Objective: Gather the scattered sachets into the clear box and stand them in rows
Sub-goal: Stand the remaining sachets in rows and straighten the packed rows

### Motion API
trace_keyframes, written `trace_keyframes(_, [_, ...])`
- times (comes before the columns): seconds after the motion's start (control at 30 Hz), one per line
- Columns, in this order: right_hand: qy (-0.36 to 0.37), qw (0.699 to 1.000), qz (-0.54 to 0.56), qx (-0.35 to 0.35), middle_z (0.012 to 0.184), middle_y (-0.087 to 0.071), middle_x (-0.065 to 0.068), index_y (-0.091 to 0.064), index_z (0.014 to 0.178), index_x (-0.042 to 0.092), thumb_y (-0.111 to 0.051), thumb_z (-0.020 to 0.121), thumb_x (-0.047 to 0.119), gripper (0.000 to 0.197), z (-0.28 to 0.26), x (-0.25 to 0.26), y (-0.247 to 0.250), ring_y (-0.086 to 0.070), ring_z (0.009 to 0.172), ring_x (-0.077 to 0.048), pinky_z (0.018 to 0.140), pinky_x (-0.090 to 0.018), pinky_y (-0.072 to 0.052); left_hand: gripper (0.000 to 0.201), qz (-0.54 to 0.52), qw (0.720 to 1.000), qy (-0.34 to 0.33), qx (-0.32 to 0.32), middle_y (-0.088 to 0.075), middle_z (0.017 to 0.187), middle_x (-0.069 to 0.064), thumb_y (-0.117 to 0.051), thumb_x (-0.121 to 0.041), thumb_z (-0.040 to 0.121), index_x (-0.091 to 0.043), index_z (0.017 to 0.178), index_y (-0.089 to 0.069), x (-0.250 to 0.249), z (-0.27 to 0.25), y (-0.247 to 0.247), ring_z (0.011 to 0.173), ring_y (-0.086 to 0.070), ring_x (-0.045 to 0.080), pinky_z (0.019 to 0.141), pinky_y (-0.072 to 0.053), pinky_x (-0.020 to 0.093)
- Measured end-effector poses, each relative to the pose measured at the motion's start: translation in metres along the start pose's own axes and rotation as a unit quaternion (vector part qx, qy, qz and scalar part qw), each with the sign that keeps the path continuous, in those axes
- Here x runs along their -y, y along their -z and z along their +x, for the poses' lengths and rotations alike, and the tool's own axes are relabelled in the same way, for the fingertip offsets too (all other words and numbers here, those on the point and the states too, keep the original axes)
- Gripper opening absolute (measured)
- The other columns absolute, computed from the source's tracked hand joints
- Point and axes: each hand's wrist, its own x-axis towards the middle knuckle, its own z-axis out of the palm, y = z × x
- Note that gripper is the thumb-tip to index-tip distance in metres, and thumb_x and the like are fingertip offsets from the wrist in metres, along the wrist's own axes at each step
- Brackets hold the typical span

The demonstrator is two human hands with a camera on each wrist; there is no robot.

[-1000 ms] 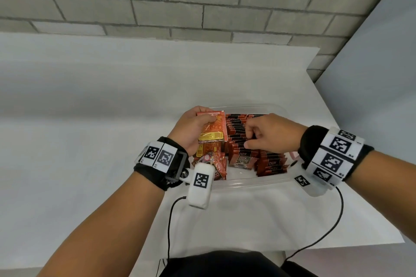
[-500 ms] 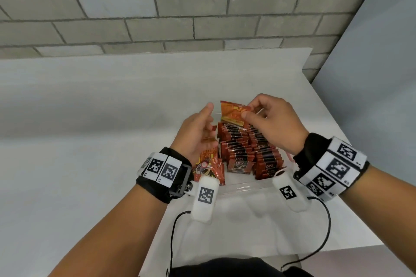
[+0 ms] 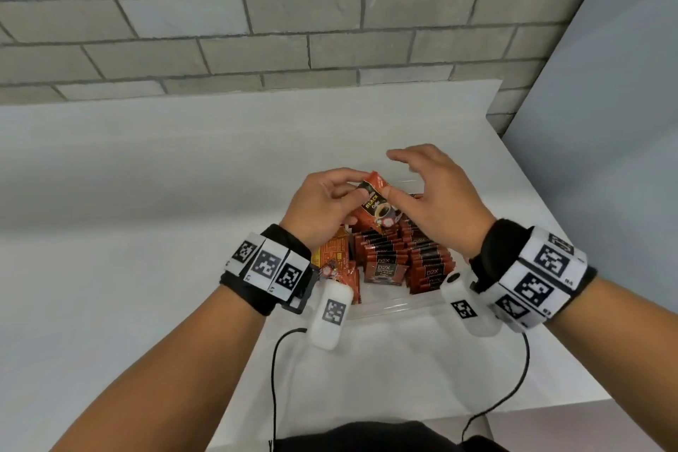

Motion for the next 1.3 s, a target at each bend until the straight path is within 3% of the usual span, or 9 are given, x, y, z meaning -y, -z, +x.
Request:
trace_keyframes(0.07, [-0.048,0.993,0.075,0.076,0.108,-0.062,0.005,-0.048,0.136,0.022,-0.061,0.092,0.024,0.047,0.004,0.0,0.003,-0.062,0.093,-0.012,0.088,-0.029,-0.05,0.022,0.033,0.999,0.001,0.019,-0.074,0.076,-0.006,-0.063,-0.008,0.091,-0.029,0.095,-0.067,-0.002,0.001,-0.002,0.068,-0.07,0.016,0.068,-0.058,0.033])
trace_keyframes(0.2, [-0.058,0.986,0.095,0.122,0.085,-0.065,0.006,-0.059,0.124,0.023,-0.062,0.091,0.016,0.034,0.003,-0.009,0.009,-0.067,0.082,-0.018,0.082,-0.031,-0.053,0.011,-0.014,0.997,0.072,0.017,-0.073,0.091,0.007,-0.066,-0.02,0.091,-0.021,0.102,-0.066,-0.004,0.001,-0.007,0.075,-0.071,0.023,0.068,-0.059,0.036])
trace_keyframes(0.37, [-0.093,0.975,0.074,0.19,0.075,-0.069,-0.001,-0.062,0.094,0.021,-0.062,0.089,0.013,0.009,-0.014,-0.013,0.013,-0.062,0.056,-0.006,0.053,-0.012,-0.043,0.041,-0.08,0.966,0.246,-0.008,-0.063,0.11,0.01,-0.056,-0.044,0.093,-0.013,0.12,-0.053,0.003,-0.006,-0.005,0.093,-0.067,0.028,0.071,-0.059,0.04])
trace_keyframes(0.53, [-0.067,0.96,0.02,0.272,0.074,-0.067,0.011,-0.062,0.078,0.024,-0.062,0.09,0.022,0.013,-0.026,-0.017,-0.004,-0.062,0.072,-0.002,0.07,-0.007,-0.04,0.029,-0.093,0.951,0.296,0.013,-0.065,0.107,0.012,-0.052,-0.045,0.094,-0.018,0.102,-0.059,0.015,-0.011,-0.001,0.098,-0.064,0.031,0.082,-0.055,0.045])
trace_keyframes(0.73, [-0.068,0.954,-0.012,0.291,0.073,-0.065,0.005,-0.069,0.081,0.019,-0.067,0.087,0.022,0.007,-0.02,-0.024,-0.017,-0.056,0.065,-0.006,0.065,-0.021,-0.047,0.033,-0.102,0.938,0.329,0.026,-0.061,0.103,0.01,-0.05,-0.045,0.095,-0.017,0.113,-0.054,0.016,-0.011,-0.002,0.093,-0.06,0.032,0.085,-0.051,0.047])
trace_keyframes(0.83, [-0.055,0.954,-0.033,0.293,0.071,-0.064,0.012,-0.068,0.08,0.019,-0.068,0.087,0.021,0.007,-0.014,-0.022,-0.017,-0.058,0.064,-0.001,0.067,-0.017,-0.048,0.033,-0.105,0.935,0.338,0.023,-0.06,0.105,0.011,-0.05,-0.043,0.096,-0.017,0.116,-0.049,0.016,-0.011,-0.002,0.101,-0.058,0.035,0.089,-0.05,0.05])
trace_keyframes(0.97, [-0.056,0.955,-0.018,0.291,0.073,-0.067,0.01,-0.067,0.08,0.02,-0.067,0.087,0.021,0.008,-0.008,-0.018,-0.016,-0.061,0.066,-0.002,0.067,-0.016,-0.048,0.045,-0.108,0.932,0.344,0.021,-0.058,0.119,0.015,-0.052,-0.043,0.095,-0.013,0.128,-0.048,0.018,-0.011,-0.001,0.108,-0.057,0.039,0.089,-0.05,0.052])
trace_keyframes(1.2, [-0.069,0.946,-0.043,0.313,0.075,-0.071,0.005,-0.061,0.073,0.025,-0.07,0.085,0.018,0.016,-0.01,-0.017,-0.025,-0.067,0.073,-0.01,0.072,-0.026,-0.054,0.03,-0.116,0.932,0.343,0.024,-0.062,0.102,0.01,-0.05,-0.041,0.097,-0.016,0.113,-0.052,0.021,-0.011,-0.001,0.087,-0.065,0.031,0.083,-0.053,0.048])
trace_keyframes(1.3, [-0.065,0.938,-0.097,0.327,0.074,-0.064,0.01,-0.059,0.075,0.022,-0.069,0.085,0.016,0.015,-0.01,-0.016,-0.026,-0.06,0.069,-0.007,0.058,-0.015,-0.044,0.03,-0.109,0.93,0.349,0.035,-0.062,0.1,0.01,-0.049,-0.042,0.097,-0.016,0.11,-0.053,0.022,-0.01,-0.002,0.092,-0.063,0.034,0.085,-0.052,0.048])
